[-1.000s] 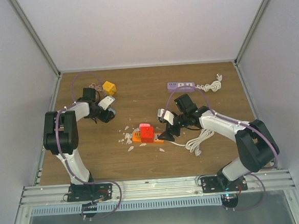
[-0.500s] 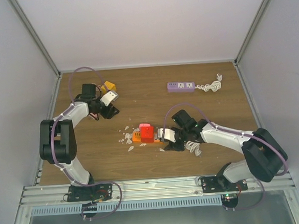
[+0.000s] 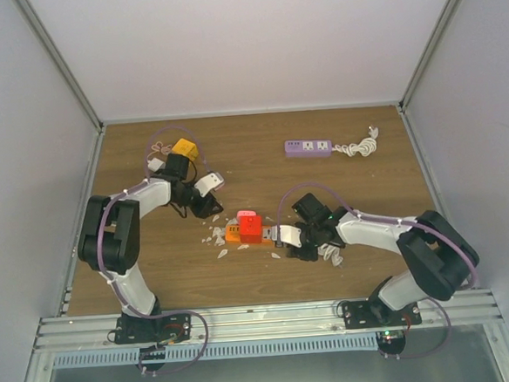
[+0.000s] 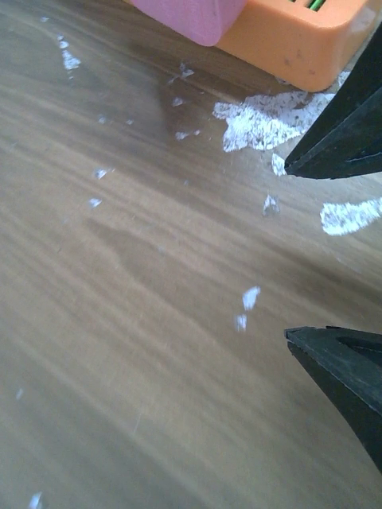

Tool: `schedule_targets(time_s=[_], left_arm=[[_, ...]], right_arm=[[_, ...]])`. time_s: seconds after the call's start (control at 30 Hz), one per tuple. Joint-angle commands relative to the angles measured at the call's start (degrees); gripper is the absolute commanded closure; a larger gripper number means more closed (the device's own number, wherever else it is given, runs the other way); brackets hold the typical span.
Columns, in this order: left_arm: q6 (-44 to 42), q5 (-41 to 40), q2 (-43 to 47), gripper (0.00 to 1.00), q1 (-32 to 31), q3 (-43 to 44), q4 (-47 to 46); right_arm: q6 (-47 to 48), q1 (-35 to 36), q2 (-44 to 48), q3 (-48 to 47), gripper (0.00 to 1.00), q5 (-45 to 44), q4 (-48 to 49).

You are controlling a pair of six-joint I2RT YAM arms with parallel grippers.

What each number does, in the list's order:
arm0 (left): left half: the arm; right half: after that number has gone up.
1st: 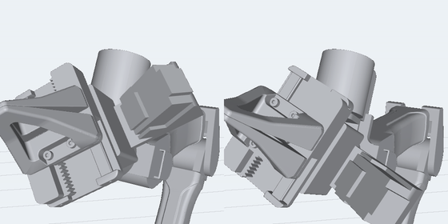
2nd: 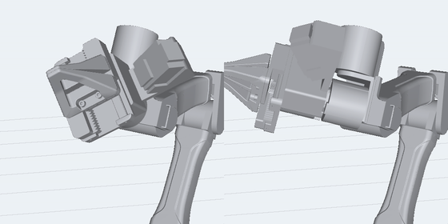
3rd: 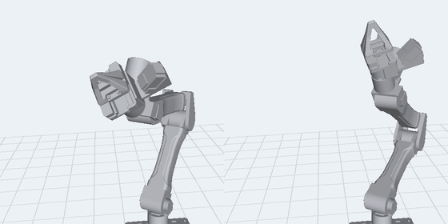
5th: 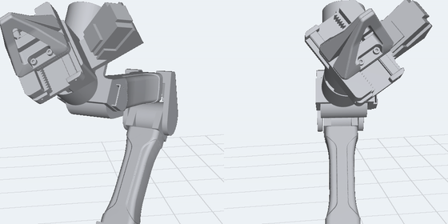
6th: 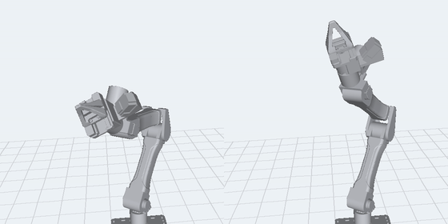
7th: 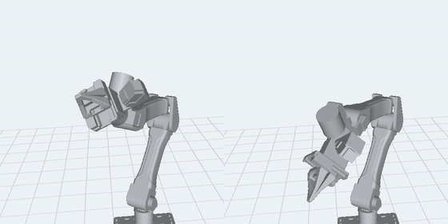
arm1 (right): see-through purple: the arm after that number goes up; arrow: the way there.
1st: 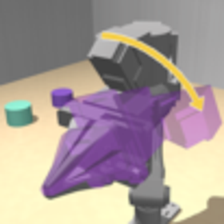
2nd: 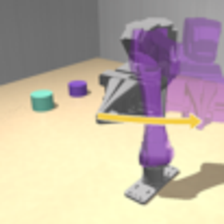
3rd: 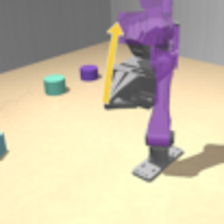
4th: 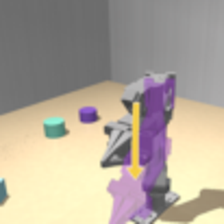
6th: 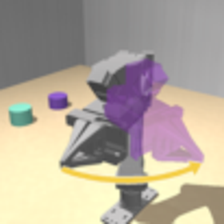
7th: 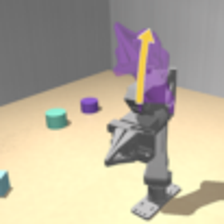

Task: Pull the plug off the socket

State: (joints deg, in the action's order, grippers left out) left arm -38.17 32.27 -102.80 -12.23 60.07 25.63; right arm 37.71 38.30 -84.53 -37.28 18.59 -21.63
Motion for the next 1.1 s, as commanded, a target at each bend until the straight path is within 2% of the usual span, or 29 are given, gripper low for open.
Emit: schedule_targets(time_s=[0.0,0.17,0.5,0.73,0.83,0.93,1.07], left_arm=[[-1.3,-0.4,-1.9,0.49,-2.2,-1.7,-1.3],[-3.1,3.0,-0.4,0.51,-2.3,-5.2,-1.3],[-5.8,8.2,5.0,0.52,-6.9,-12.0,-2.7],[-5.8,12.0,6.3,0.52,-7.7,-13.5,-2.8],[-5.8,12.3,8.5,0.51,-7.6,-15.4,-4.1],[-5.5,12.6,12.1,0.46,-5.9,-16.9,-5.1],[-3.0,12.5,17.8,0.25,-2.4,-19.6,-10.6]], right_arm=[[2.0,-2.8,-3.3,0.1,0.73,-3.1,2.8],[4.4,-7.8,-5.7,-2.0,0.72,-2.9,5.6],[6.2,-11.7,-12.3,-9.3,0.7,-1.1,11.0],[6.0,-13.0,-12.7,-11.3,0.62,-0.4,14.2],[6.0,-14.3,-9.9,-11.5,0.5,2.3,11.3],[5.2,-14.3,-6.1,-11.1,0.26,4.4,5.9],[-0.3,-13.7,0.6,-9.7,0.07,6.3,2.6]])
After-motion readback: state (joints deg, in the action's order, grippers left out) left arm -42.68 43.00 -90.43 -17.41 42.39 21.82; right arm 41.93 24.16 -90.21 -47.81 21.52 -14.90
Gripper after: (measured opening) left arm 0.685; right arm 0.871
